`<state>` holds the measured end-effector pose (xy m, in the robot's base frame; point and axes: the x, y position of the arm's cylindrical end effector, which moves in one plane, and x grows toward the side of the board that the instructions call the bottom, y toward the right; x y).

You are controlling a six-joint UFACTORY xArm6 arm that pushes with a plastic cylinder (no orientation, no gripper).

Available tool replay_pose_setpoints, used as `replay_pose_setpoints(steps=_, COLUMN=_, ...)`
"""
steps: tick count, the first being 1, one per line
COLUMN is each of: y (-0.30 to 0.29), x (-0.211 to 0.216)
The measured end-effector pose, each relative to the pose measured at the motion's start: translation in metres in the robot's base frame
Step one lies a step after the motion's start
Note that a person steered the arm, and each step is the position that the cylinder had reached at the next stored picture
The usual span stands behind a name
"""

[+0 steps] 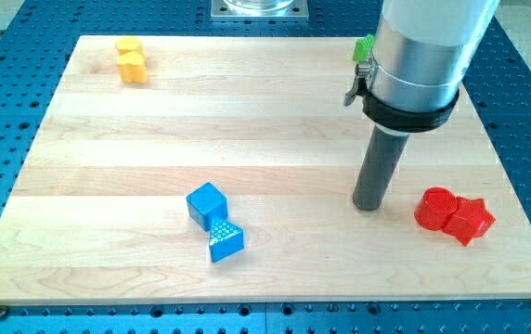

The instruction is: Separate the blue blocks from each other

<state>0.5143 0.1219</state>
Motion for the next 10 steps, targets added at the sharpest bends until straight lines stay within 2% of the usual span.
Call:
replay_pose_setpoints(steps=1, y=-0.001, x=0.0)
replay_pose_setpoints(steps=2, y=0.001, x=0.04)
replay_pose_setpoints(steps=4, y=-0.069, x=0.103)
replay_pose_setpoints(steps=5, y=-0.147, x=0.066)
replay_pose_setpoints(steps=6, y=-0.156, x=0.04)
replay_pose_setpoints(steps=7, y=-0.137, x=0.102)
replay_pose_setpoints(steps=8, y=-0.181, x=0.091)
replay_pose_setpoints(steps=10, y=-0.209, x=0.01)
